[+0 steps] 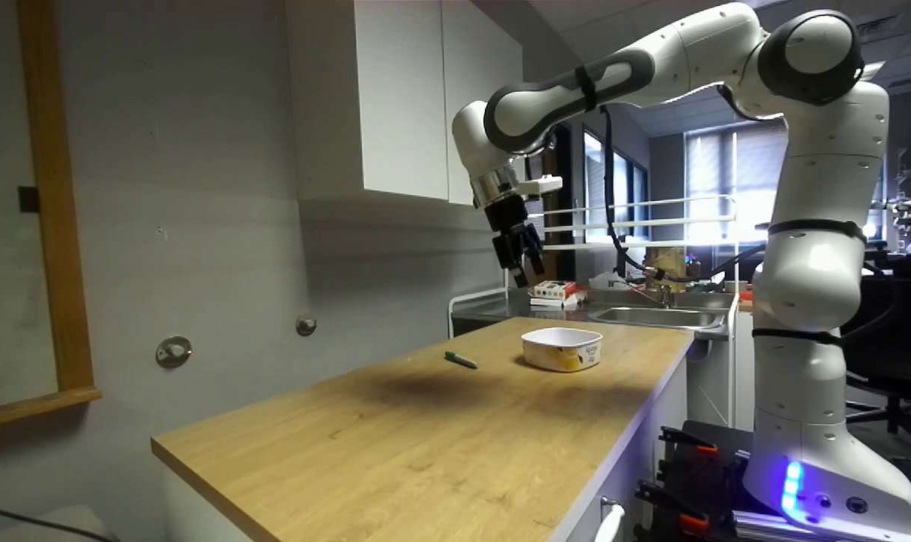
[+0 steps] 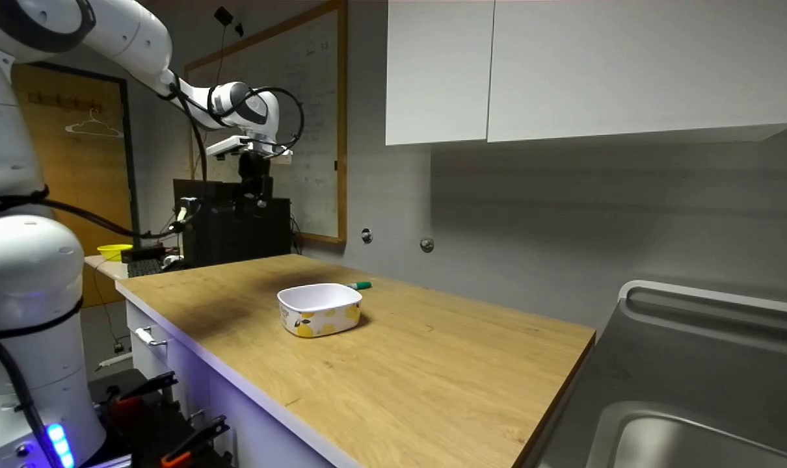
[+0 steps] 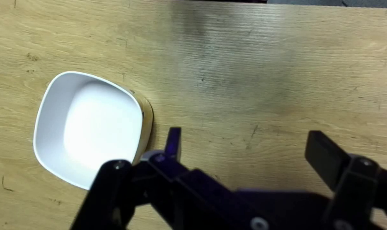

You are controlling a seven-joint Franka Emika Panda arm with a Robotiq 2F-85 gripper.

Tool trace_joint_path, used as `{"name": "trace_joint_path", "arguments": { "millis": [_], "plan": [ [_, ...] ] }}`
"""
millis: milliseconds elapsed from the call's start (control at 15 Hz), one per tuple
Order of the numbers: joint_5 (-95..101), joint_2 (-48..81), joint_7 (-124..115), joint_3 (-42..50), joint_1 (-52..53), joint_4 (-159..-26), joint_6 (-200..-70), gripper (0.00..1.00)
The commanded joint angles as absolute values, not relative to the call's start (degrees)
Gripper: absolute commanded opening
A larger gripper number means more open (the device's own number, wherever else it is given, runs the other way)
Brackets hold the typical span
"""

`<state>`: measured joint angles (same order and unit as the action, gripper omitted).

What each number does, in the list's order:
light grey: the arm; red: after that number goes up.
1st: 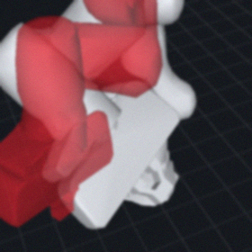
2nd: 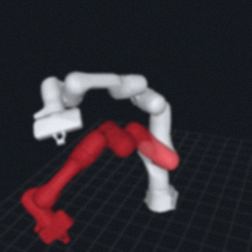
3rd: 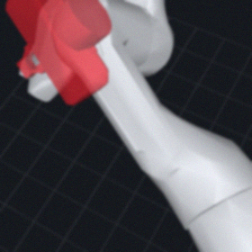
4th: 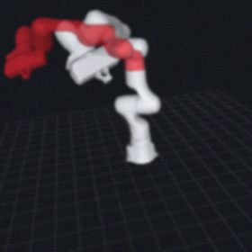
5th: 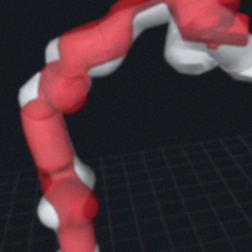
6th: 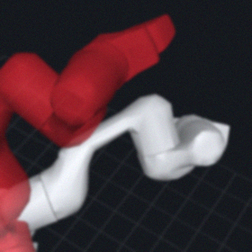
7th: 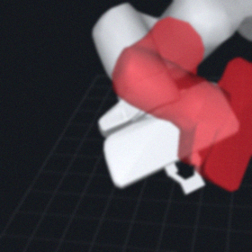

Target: Put the marker in the bowl

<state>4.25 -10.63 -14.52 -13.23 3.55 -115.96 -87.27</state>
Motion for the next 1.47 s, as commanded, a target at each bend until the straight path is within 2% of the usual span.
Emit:
{"name": "trace_joint_path", "arguments": {
  "millis": [0, 467, 1400],
  "plan": [
    [4.87, -9.53, -14.82, -11.76, 4.85, -114.81, -86.76, 1.00],
    [9.21, 1.11, -15.31, -10.66, 4.91, -102.28, -84.90, 1.00],
    [8.37, 35.19, -7.85, -1.65, 3.57, -63.24, -75.81, 1.00]
  ]
}}
